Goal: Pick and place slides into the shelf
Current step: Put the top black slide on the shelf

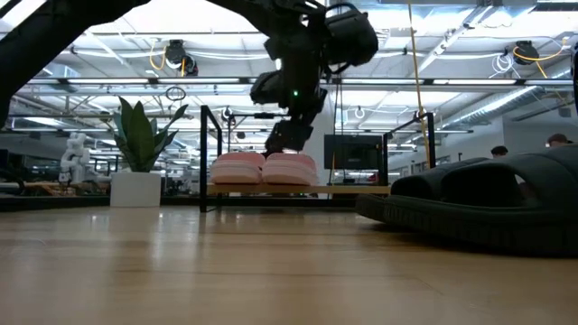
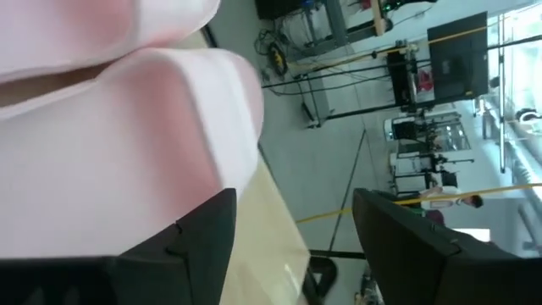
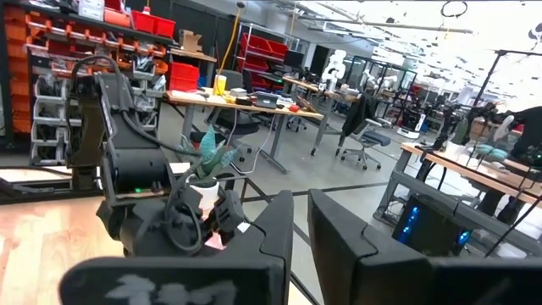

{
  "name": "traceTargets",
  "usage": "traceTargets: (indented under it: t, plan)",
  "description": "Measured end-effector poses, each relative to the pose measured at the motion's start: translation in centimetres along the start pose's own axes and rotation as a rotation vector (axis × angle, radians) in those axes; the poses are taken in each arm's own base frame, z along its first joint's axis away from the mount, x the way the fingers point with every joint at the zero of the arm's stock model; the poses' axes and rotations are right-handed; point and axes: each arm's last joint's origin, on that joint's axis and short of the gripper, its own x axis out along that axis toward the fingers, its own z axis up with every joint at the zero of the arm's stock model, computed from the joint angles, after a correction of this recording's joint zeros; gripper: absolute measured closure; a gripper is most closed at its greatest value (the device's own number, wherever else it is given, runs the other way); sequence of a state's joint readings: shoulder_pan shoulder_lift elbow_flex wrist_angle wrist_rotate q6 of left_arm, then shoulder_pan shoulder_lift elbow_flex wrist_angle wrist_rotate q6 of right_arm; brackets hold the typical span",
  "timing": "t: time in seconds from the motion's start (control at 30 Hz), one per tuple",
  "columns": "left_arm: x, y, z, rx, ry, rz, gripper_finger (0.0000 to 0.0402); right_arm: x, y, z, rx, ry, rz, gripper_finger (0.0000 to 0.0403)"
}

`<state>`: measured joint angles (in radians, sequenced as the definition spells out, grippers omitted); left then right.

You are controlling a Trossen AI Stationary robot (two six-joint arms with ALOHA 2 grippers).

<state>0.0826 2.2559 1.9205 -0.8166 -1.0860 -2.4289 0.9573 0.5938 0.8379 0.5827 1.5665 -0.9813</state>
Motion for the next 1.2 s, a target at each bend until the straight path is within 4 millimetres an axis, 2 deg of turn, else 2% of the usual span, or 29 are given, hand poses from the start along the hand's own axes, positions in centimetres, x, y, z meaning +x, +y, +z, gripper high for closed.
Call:
traceTargets:
  t: [0.13,0.27,0.43,0.57,0.7,0.8,0.9,1.0,1.2]
  plan:
    - [-1.4,-1.1,0.4,0.003,0.023,-0.031,0.0164,0.0,0.0,0.0,0.000,0.000,0.000,0.0375]
    - [-4.7,-2.4,0.8,-0.006,0.067,-0.092,0.0165,0.0,0.0,0.0,0.000,0.000,0.000,0.0375]
    - [-11.2,-4.9,2.4,0.080,0.106,-0.242,0.0164,0.0,0.0,0.0,0.004,0.000,0.000,0.0375]
    - [-17.7,-6.9,5.4,0.236,0.147,-0.349,0.0165,0.0,0.0,0.0,0.017,0.000,0.000,0.0375]
    - [-23.6,-7.9,9.2,0.403,0.205,-0.439,0.0165,0.0,0.7,0.0,0.076,-0.001,0.003,0.0375]
    - [-27.5,-8.1,12.1,0.504,0.224,-0.507,0.0165,-0.3,2.2,0.2,0.134,-0.044,0.068,0.0376]
    - [-30.7,-7.9,15.1,0.624,0.257,-0.572,0.0165,-1.1,4.3,0.4,0.230,-0.141,0.225,0.0376]
    - [-33.0,-7.5,17.9,0.716,0.314,-0.627,0.0165,-1.7,7.1,0.3,0.295,-0.205,0.374,0.0376]
    - [-36.0,-6.0,22.8,0.847,0.430,-0.722,0.0165,-1.6,12.7,-1.4,0.497,-0.103,0.378,0.0376]
